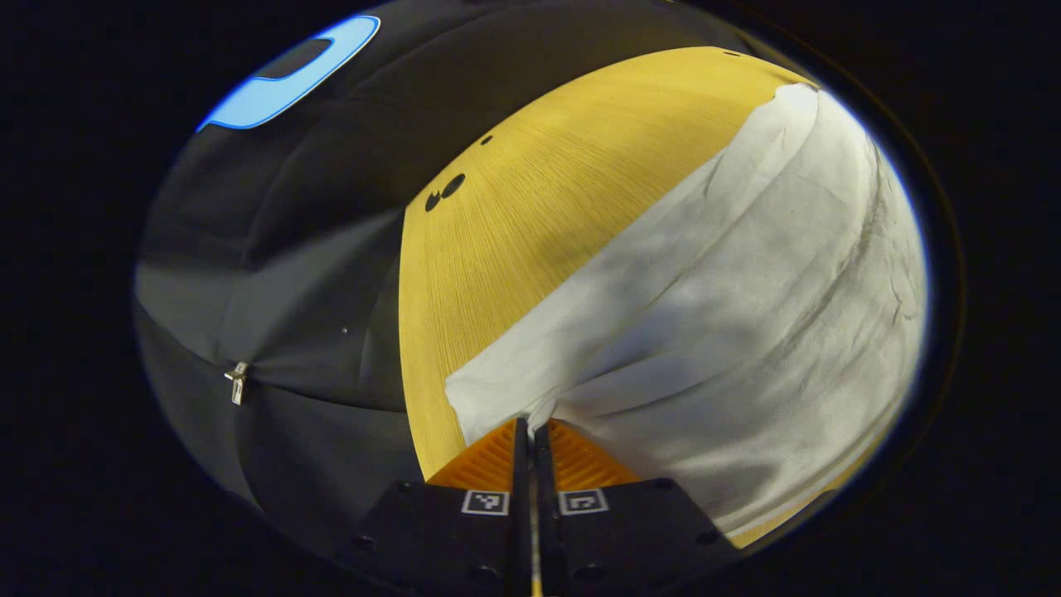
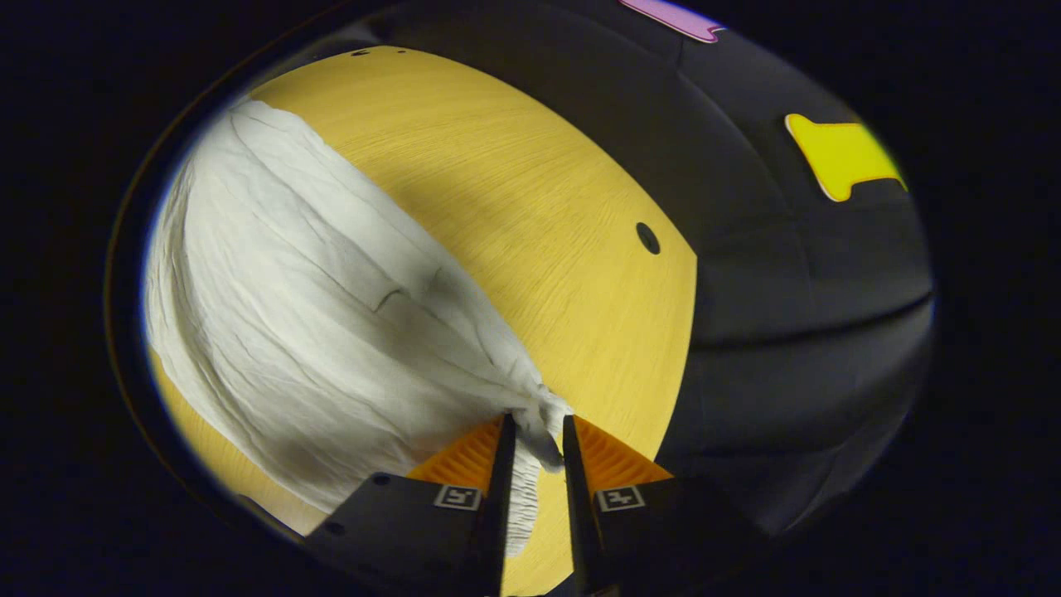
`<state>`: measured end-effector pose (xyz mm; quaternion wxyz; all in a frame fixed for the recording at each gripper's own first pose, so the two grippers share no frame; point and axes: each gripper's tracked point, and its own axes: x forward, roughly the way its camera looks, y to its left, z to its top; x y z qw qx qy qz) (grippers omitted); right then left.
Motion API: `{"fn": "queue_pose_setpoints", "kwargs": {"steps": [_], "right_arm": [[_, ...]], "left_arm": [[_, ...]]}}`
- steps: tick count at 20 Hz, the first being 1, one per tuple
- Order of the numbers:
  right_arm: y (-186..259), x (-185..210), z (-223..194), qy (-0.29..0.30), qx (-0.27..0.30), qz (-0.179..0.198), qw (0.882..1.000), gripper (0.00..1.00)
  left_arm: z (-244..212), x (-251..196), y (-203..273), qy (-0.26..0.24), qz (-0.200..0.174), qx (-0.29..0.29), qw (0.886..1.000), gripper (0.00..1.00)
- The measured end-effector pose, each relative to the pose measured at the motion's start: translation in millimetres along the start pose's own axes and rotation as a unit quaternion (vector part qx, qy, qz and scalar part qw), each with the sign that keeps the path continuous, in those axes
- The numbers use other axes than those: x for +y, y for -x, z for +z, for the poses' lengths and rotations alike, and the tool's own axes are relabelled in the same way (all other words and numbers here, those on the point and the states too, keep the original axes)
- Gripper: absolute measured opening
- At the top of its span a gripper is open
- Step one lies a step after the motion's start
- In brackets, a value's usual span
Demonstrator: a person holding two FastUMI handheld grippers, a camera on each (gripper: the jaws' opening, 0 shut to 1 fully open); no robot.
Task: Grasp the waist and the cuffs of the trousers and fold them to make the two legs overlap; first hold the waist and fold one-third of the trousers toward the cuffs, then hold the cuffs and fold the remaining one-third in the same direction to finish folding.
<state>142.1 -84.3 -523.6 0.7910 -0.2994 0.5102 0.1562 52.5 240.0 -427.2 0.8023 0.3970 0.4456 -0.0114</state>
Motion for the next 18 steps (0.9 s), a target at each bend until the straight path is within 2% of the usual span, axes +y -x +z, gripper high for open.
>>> {"fn": "queue_pose_setpoints", "kwargs": {"steps": [1, 2, 3, 4, 5, 7, 8, 9, 10, 11, 12, 16, 17, 18], "right_arm": [[7, -2, 0, -0.037, -0.008, -0.006, 0.999, 0.45], [16, -4, 1, -0.085, -0.014, -0.005, 0.996, 0.63], [25, -7, 1, -0.140, -0.021, -0.006, 0.990, 0.74], [37, -12, 0, -0.200, -0.027, -0.007, 0.979, 0.83], [51, -14, -6, -0.268, -0.026, -0.005, 0.963, 0.86], [72, -14, -18, -0.379, -0.020, -0.007, 0.925, 0.87], [81, -10, -30, -0.432, -0.011, -0.007, 0.902, 0.90], [85, -2, -40, -0.474, -0.003, -0.002, 0.880, 0.88], [86, 8, -50, -0.515, 0.010, 0.002, 0.857, 0.91], [83, 21, -61, -0.557, 0.022, 0.010, 0.830, 0.91], [78, 30, -67, -0.600, 0.029, 0.010, 0.799, 0.92], [64, 48, -76, -0.749, 0.026, 0.027, 0.662, 0.91], [57, 49, -78, -0.773, 0.027, 0.026, 0.634, 0.91], [52, 49, -80, -0.789, 0.031, 0.024, 0.613, 0.92]], "left_arm": [[5, 1, 4, 0.005, 0.003, -0.013, 1.000, 0.25], [7, 0, 9, 0.013, 0.002, -0.020, 1.000, 0.44], [5, -3, 14, 0.024, -0.003, -0.024, 0.999, 0.64], [5, -6, 21, 0.036, -0.009, -0.026, 0.999, 0.70], [4, -5, 30, 0.048, -0.009, -0.027, 0.998, 0.73], [4, -1, 48, 0.077, 0.000, -0.033, 0.997, 0.86], [4, 5, 56, 0.091, 0.010, -0.039, 0.995, 0.98], [5, 6, 59, 0.107, 0.012, -0.047, 0.993, 0.97], [7, 5, 67, 0.127, 0.011, -0.054, 0.990, 0.97], [8, 2, 74, 0.147, 0.005, -0.060, 0.987, 0.97], [9, 0, 81, 0.163, 0.001, -0.063, 0.985, 0.97], [8, -8, 104, 0.236, -0.021, -0.069, 0.969, 0.97], [10, -13, 111, 0.255, -0.032, -0.072, 0.964, 0.97], [11, -13, 114, 0.268, -0.039, -0.076, 0.960, 0.97]]}}
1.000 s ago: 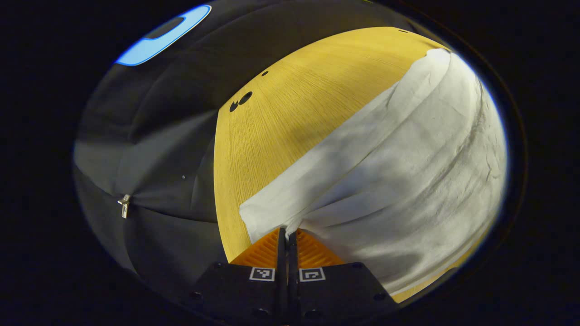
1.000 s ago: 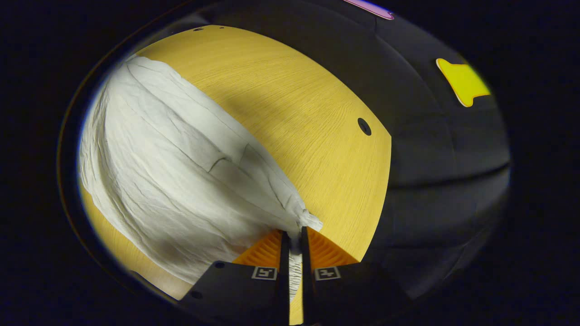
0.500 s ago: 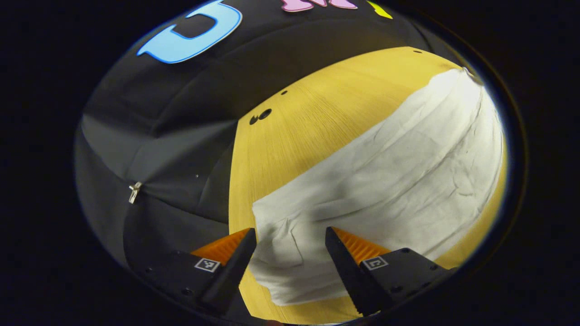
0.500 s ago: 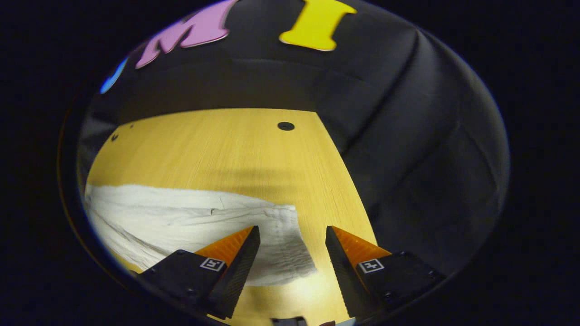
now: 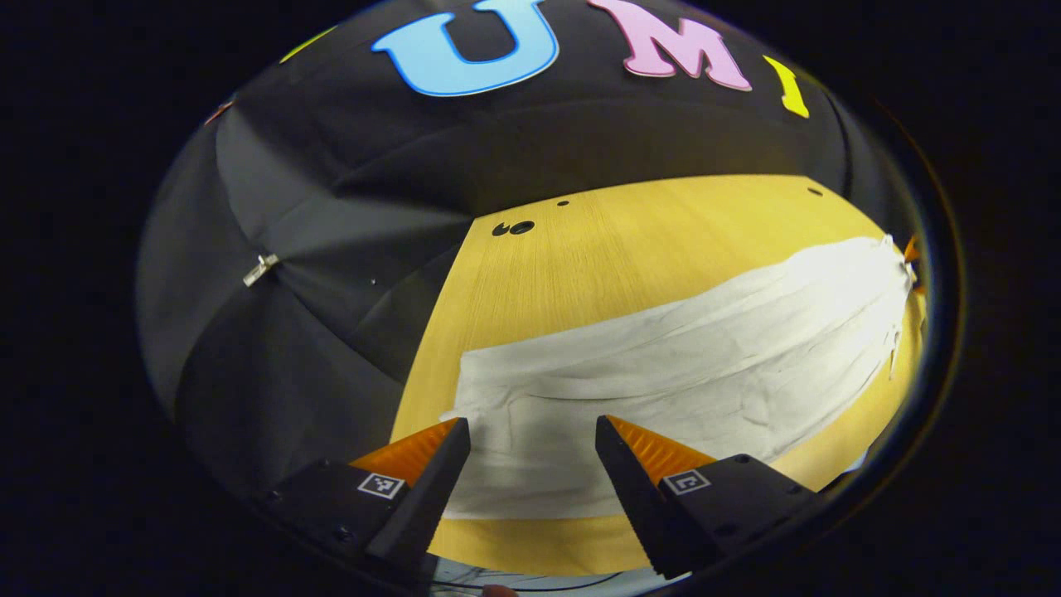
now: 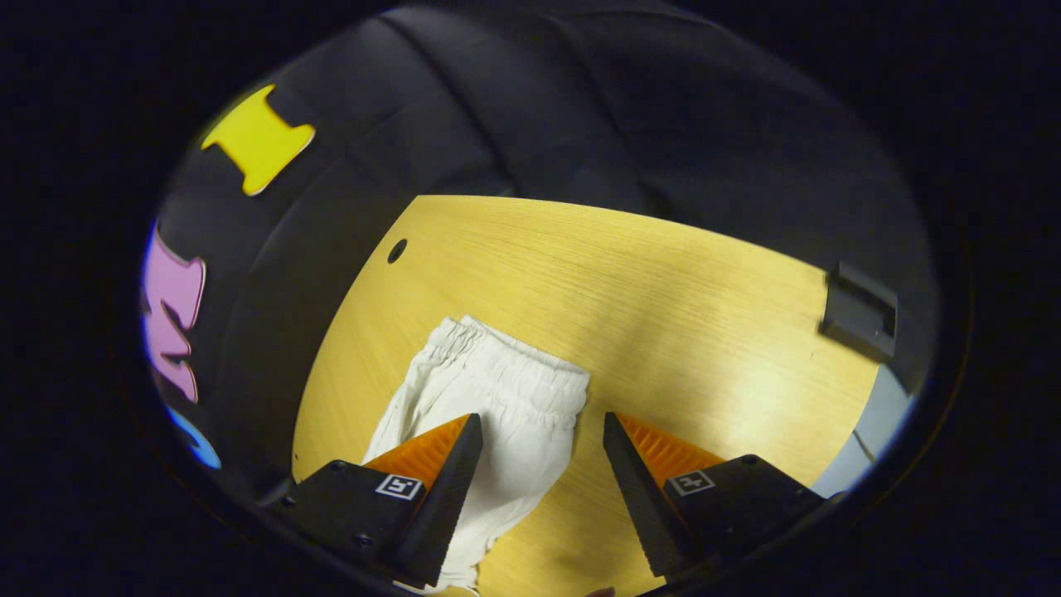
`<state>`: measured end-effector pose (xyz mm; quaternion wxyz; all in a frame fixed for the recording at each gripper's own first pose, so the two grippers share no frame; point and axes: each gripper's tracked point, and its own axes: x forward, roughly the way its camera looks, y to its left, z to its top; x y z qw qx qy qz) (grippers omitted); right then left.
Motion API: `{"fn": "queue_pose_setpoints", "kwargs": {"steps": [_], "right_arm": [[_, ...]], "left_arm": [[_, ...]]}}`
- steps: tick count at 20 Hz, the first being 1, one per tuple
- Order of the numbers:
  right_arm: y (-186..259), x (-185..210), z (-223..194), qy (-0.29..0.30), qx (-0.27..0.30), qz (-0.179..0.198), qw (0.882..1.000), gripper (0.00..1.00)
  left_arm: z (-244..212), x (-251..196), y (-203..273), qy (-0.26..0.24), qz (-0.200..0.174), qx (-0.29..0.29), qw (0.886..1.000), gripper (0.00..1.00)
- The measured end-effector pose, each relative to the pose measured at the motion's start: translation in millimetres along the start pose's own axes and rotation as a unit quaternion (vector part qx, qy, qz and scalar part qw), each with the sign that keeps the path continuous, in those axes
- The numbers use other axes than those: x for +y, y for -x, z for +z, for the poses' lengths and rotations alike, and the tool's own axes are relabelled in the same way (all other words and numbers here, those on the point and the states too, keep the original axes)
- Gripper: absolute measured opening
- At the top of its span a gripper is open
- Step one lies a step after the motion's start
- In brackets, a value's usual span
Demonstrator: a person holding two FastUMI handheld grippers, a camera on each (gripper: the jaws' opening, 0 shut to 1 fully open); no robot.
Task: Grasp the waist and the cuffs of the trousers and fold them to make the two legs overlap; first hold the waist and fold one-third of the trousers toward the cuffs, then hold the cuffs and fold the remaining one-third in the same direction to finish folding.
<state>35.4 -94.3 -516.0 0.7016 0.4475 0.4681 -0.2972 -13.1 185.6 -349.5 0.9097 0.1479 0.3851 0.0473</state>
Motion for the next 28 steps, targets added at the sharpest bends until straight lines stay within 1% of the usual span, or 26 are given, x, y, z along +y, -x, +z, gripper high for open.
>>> {"fn": "queue_pose_setpoints", "kwargs": {"steps": [1, 2, 4, 7, 8, 9, 10, 11, 12, 13, 14, 15, 16, 18, 19, 21, 22, 23, 24, 25, 26, 27, 28], "right_arm": [[-5, 2, 7, -0.020, -0.011, 0.002, 1.000, 0.91], [-12, 6, 11, -0.035, -0.019, 0.004, 0.999, 0.88], [-19, 6, 16, -0.037, -0.031, -0.010, 0.999, 0.85], [-25, 3, 14, -0.038, -0.047, -0.026, 0.998, 0.64], [-30, 0, 12, -0.035, -0.045, -0.030, 0.998, 0.61], [-30, 2, 8, -0.035, -0.035, -0.020, 0.999, 0.39], [-36, 3, 9, -0.052, -0.031, -0.003, 0.998, 0.26], [-35, 4, 9, -0.076, -0.030, 0.005, 0.997, 0.18], [-32, 4, 12, -0.093, -0.033, 0.013, 0.995, 0.12], [-33, 5, 11, -0.097, -0.034, 0.018, 0.995, 0.09], [-32, 4, 12, -0.093, -0.038, 0.020, 0.995, 0.09], [-31, 5, 13, -0.085, -0.040, 0.021, 0.995, 0.09], [-30, 5, 14, -0.079, -0.041, 0.025, 0.996, 0.09], [-28, 4, 16, -0.081, -0.041, 0.030, 0.995, 0.09], [-27, 4, 17, -0.082, -0.040, 0.030, 0.995, 0.09], [-27, 5, 17, -0.079, -0.040, 0.029, 0.996, 0.08], [-27, 5, 17, -0.077, -0.041, 0.029, 0.996, 0.09], [-28, 5, 17, -0.076, -0.043, 0.029, 0.996, 0.09], [-28, 5, 16, -0.075, -0.043, 0.028, 0.996, 0.09], [-28, 5, 16, -0.074, -0.042, 0.028, 0.996, 0.09], [-29, 6, 16, -0.072, -0.042, 0.029, 0.996, 0.09], [-29, 5, 16, -0.067, -0.042, 0.029, 0.996, 0.09], [-29, 5, 16, -0.061, -0.043, 0.029, 0.997, 0.09]], "left_arm": [[2, 0, 3, 0.012, -0.005, -0.003, 1.000, 0.97], [1, -3, 8, 0.021, -0.009, -0.003, 1.000, 0.97], [0, -8, 17, 0.038, -0.017, -0.004, 0.999, 0.98], [-7, -14, 24, 0.069, -0.021, 0.002, 0.997, 0.98], [-11, -18, 25, 0.079, -0.026, 0.005, 0.997, 0.98], [-15, -21, 26, 0.091, -0.031, 0.008, 0.995, 0.98], [-19, -24, 26, 0.104, -0.036, 0.012, 0.994, 0.98], [-20, -25, 26, 0.117, -0.039, 0.013, 0.992, 0.98], [-22, -28, 26, 0.136, -0.044, 0.016, 0.990, 0.98], [-27, -33, 26, 0.160, -0.052, 0.029, 0.985, 0.98], [-32, -36, 28, 0.189, -0.057, 0.038, 0.980, 0.98], [-36, -39, 30, 0.224, -0.064, 0.046, 0.971, 0.98], [-41, -41, 28, 0.292, -0.073, 0.056, 0.952, 0.98], [-51, -38, 28, 0.382, -0.080, 0.067, 0.918, 0.96], [-58, -34, 27, 0.416, -0.079, 0.074, 0.903, 0.96], [-73, -25, 24, 0.467, -0.075, 0.080, 0.877, 0.96], [-77, -23, 25, 0.487, -0.074, 0.081, 0.867, 0.96], [-79, -20, 23, 0.504, -0.075, 0.082, 0.857, 0.92], [-80, -19, 21, 0.519, -0.075, 0.084, 0.847, 0.92], [-82, -17, 16, 0.531, -0.073, 0.087, 0.840, 0.96], [-82, -12, 9, 0.538, -0.070, 0.088, 0.835, 0.92], [-81, -9, 2, 0.541, -0.066, 0.086, 0.834, 0.92], [-77, -5, -4, 0.543, -0.066, 0.079, 0.833, 0.96]]}}
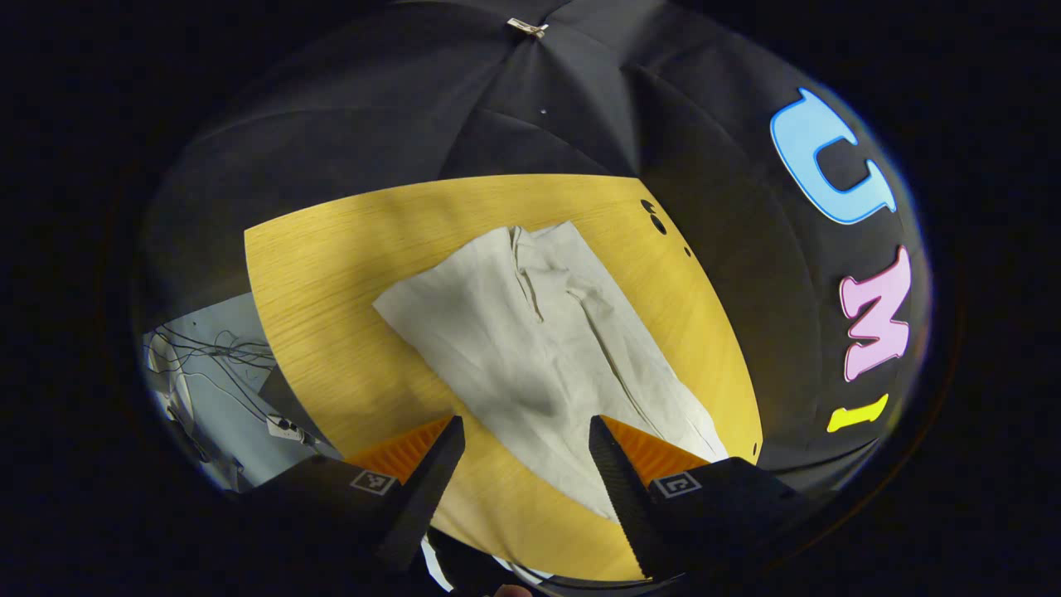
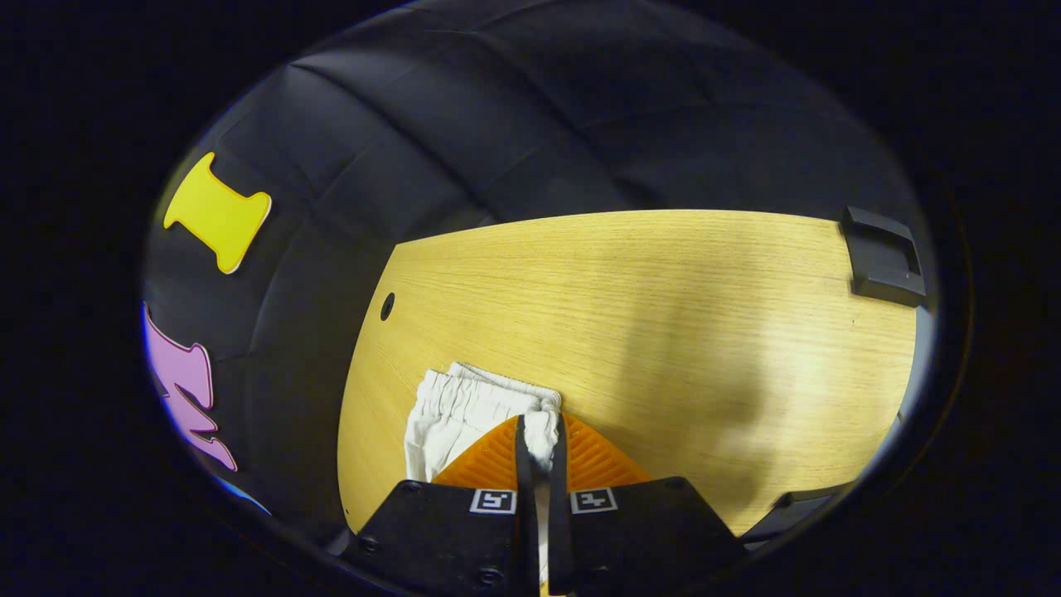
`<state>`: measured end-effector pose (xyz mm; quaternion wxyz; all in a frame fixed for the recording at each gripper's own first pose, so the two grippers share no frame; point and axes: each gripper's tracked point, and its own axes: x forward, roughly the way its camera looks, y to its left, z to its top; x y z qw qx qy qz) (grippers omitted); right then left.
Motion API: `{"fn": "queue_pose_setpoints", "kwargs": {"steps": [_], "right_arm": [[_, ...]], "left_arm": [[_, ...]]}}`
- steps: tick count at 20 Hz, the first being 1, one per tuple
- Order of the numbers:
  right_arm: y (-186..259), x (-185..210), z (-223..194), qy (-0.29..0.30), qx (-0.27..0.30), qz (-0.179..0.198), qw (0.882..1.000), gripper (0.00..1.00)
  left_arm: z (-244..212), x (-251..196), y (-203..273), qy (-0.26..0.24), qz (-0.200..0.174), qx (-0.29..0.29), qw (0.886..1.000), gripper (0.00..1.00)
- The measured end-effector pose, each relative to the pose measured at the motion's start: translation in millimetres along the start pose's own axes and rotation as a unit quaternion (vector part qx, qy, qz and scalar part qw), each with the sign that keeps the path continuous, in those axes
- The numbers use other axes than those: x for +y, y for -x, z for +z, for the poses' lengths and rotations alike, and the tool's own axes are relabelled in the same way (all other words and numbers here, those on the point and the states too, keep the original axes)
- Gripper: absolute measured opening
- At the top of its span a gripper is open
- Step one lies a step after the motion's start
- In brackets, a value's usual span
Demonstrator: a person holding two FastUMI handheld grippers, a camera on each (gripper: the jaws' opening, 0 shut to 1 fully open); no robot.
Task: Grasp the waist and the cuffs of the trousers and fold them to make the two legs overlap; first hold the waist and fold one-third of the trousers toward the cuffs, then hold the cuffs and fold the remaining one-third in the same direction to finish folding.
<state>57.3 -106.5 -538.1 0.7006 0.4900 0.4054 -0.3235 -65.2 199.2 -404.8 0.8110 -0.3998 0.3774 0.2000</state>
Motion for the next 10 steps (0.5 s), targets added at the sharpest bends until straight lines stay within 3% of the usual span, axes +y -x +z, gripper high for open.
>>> {"fn": "queue_pose_setpoints", "kwargs": {"steps": [2, 3, 4, 5, 10], "right_arm": [[-1, 0, -1, 0.006, 0.001, 0.002, 1.000, 0.09], [-2, 0, -1, 0.006, 0.002, 0.003, 1.000, 0.09], [-2, 0, -1, 0.005, 0.004, 0.005, 1.000, 0.09], [-1, 0, -1, 0.004, 0.005, 0.007, 1.000, 0.08], [-2, 0, -1, 0.013, 0.008, 0.010, 1.000, 0.09]], "left_arm": [[11, -8, -12, 0.002, -0.005, -0.008, 1.000, 0.92], [16, -9, -18, 0.003, -0.006, -0.007, 1.000, 0.97], [16, -13, -24, 0.001, -0.005, -0.006, 1.000, 0.93], [19, -17, -27, -0.003, -0.001, -0.008, 1.000, 0.96], [35, -31, -48, -0.013, 0.027, -0.013, 0.999, 0.93]]}}
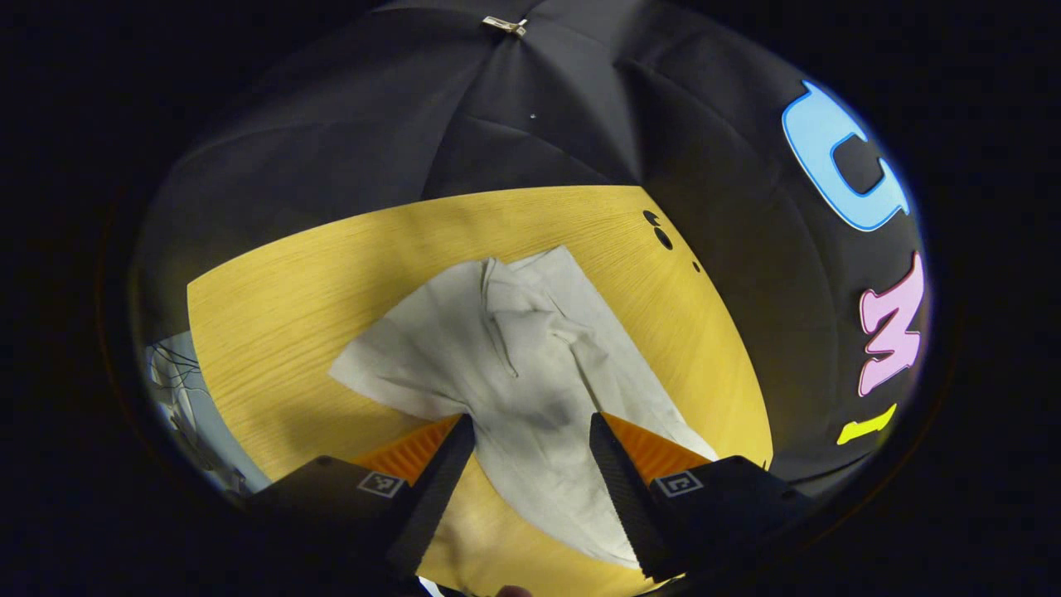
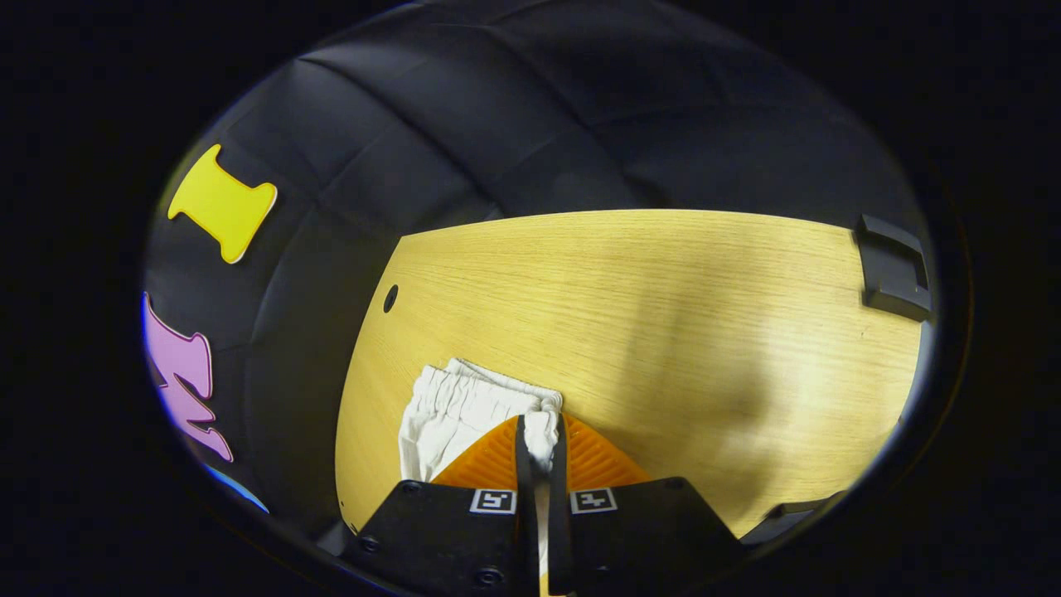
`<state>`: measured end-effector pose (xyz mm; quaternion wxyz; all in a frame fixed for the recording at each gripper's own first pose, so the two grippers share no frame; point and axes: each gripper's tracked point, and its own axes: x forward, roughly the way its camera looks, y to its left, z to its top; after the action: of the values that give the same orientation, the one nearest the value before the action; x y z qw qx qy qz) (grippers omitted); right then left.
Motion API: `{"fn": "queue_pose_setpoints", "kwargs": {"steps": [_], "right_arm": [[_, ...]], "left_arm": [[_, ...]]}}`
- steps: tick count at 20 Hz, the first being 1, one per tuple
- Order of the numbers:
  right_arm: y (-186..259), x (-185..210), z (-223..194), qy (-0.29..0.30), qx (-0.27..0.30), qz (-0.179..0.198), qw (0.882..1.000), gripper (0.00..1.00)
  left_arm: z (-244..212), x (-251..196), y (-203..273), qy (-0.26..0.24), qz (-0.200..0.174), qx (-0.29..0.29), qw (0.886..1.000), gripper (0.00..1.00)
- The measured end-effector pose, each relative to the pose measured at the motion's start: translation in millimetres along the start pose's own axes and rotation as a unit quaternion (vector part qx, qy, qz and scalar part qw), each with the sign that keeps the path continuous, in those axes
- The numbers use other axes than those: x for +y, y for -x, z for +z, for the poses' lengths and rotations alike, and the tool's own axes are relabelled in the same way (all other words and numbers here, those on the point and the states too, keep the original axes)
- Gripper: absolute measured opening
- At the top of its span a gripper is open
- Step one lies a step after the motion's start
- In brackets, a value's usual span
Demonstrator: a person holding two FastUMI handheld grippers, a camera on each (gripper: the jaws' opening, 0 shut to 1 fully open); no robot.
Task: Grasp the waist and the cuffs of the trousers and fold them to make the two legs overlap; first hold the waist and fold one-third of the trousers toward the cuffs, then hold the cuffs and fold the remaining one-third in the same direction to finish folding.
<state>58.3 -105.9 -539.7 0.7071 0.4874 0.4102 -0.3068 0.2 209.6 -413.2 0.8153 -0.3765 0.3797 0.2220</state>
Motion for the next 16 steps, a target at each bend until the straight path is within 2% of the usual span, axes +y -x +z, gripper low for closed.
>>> {"fn": "queue_pose_setpoints", "kwargs": {"steps": [4, 5, 7, 8, 10, 12, 15, 16], "right_arm": [[-1, 1, 0, 0.005, 0.002, 0.003, 1.000, 0.08], [-1, 1, 0, 0.004, 0.003, 0.004, 1.000, 0.08], [-1, 2, 0, 0.007, 0.006, 0.006, 1.000, 0.09], [0, 1, 0, 0.009, 0.008, 0.006, 1.000, 0.08], [1, 1, 0, 0.016, 0.010, 0.005, 1.000, 0.09], [0, 1, 0, 0.025, 0.010, 0.003, 1.000, 0.09], [1, 2, 2, 0.035, 0.006, 0.008, 0.999, 0.09], [3, 3, 3, 0.041, 0.001, 0.011, 0.999, 0.09]], "left_arm": [[8, -10, -19, 0.017, 0.009, 0.007, 1.000, 0.90], [10, -10, -22, 0.029, 0.012, 0.008, 0.999, 0.84], [8, -19, -26, 0.073, -0.031, 0.020, 0.997, 0.59], [4, -24, -24, 0.104, -0.053, 0.026, 0.993, 0.56], [4, -23, -25, 0.159, -0.074, 0.032, 0.984, 0.49], [6, -18, -27, 0.192, -0.082, 0.028, 0.978, 0.24], [6, -19, -28, 0.180, -0.074, 0.022, 0.981, 0.06], [7, -19, -26, 0.162, -0.069, 0.022, 0.984, 0.06]]}}
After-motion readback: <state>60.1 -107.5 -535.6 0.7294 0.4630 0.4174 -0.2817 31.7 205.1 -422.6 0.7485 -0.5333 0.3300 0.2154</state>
